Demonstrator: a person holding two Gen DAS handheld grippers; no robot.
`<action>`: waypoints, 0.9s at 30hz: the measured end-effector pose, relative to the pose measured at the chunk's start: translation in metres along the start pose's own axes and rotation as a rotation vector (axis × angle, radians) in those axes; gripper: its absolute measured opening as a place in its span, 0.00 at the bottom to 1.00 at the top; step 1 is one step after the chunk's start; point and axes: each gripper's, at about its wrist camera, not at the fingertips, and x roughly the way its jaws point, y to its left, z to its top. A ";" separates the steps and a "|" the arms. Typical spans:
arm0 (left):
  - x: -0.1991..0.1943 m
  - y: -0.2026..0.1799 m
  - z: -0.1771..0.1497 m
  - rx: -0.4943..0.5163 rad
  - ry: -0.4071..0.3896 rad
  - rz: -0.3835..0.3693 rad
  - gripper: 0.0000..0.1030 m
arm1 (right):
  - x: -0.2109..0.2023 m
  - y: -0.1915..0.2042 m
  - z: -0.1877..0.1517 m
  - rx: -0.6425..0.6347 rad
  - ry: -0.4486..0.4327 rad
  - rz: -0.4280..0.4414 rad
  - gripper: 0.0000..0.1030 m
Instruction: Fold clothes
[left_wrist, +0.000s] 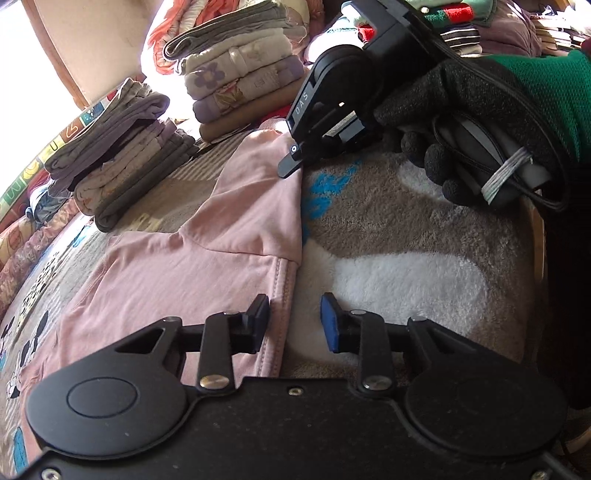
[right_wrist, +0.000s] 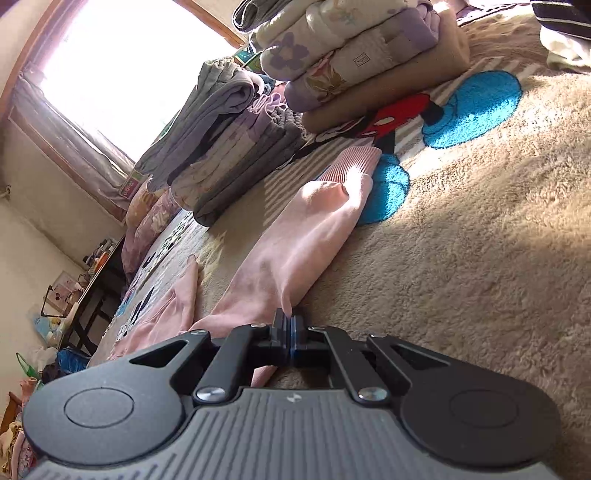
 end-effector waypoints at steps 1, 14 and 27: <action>0.000 -0.001 0.000 0.005 0.001 0.001 0.27 | 0.000 0.000 0.001 -0.001 0.003 0.001 0.00; 0.002 -0.018 0.006 0.063 0.023 0.084 0.27 | -0.041 0.065 -0.020 -0.473 -0.130 0.033 0.13; 0.003 -0.030 0.008 0.020 0.045 0.167 0.27 | -0.025 0.087 -0.061 -0.714 0.145 0.066 0.10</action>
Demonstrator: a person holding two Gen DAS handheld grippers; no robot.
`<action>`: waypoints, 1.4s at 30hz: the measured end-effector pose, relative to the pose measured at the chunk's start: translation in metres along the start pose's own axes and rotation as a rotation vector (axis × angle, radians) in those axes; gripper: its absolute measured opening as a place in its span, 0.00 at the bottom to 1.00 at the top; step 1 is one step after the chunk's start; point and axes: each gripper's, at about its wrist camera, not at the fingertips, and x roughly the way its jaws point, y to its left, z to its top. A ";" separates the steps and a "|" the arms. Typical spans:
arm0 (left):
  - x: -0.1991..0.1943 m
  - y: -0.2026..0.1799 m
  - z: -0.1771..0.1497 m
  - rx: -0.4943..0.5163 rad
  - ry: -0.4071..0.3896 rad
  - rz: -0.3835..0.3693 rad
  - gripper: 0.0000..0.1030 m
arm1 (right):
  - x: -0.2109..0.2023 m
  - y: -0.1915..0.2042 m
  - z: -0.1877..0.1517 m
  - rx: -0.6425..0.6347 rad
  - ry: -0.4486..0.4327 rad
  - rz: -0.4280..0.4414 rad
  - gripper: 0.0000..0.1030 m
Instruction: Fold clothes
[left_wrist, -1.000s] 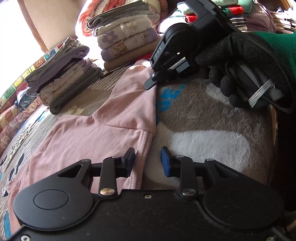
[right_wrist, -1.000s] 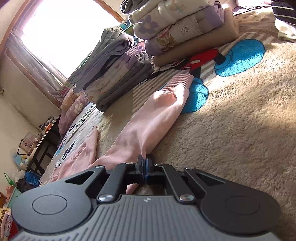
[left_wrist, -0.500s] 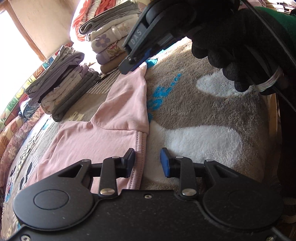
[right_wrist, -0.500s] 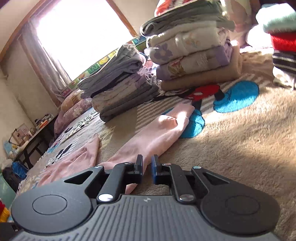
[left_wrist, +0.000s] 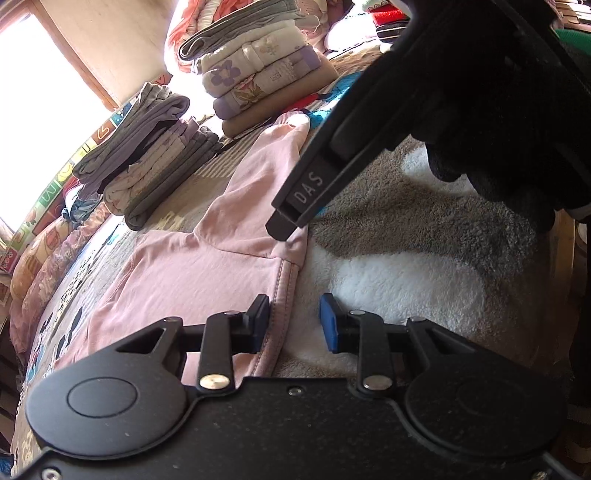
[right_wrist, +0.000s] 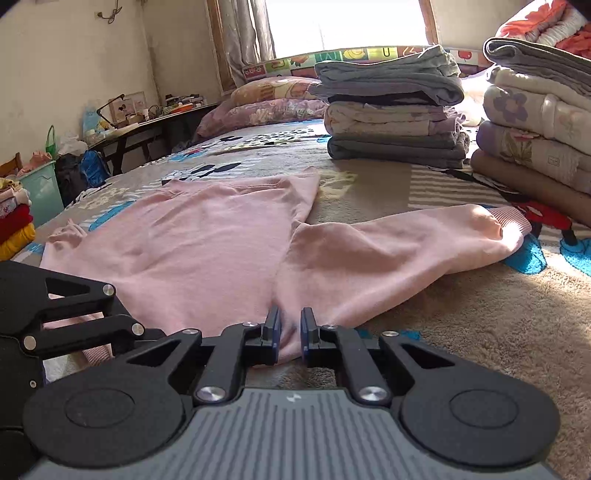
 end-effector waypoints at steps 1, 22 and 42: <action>-0.001 -0.002 0.000 0.000 0.001 0.008 0.27 | -0.003 -0.003 -0.001 0.030 0.000 0.004 0.10; 0.044 0.117 0.032 -0.718 0.020 -0.130 0.27 | 0.030 -0.121 0.070 0.243 -0.178 -0.173 0.45; 0.075 0.107 0.008 -0.841 0.047 -0.139 0.24 | 0.030 -0.217 0.060 0.517 -0.172 -0.226 0.05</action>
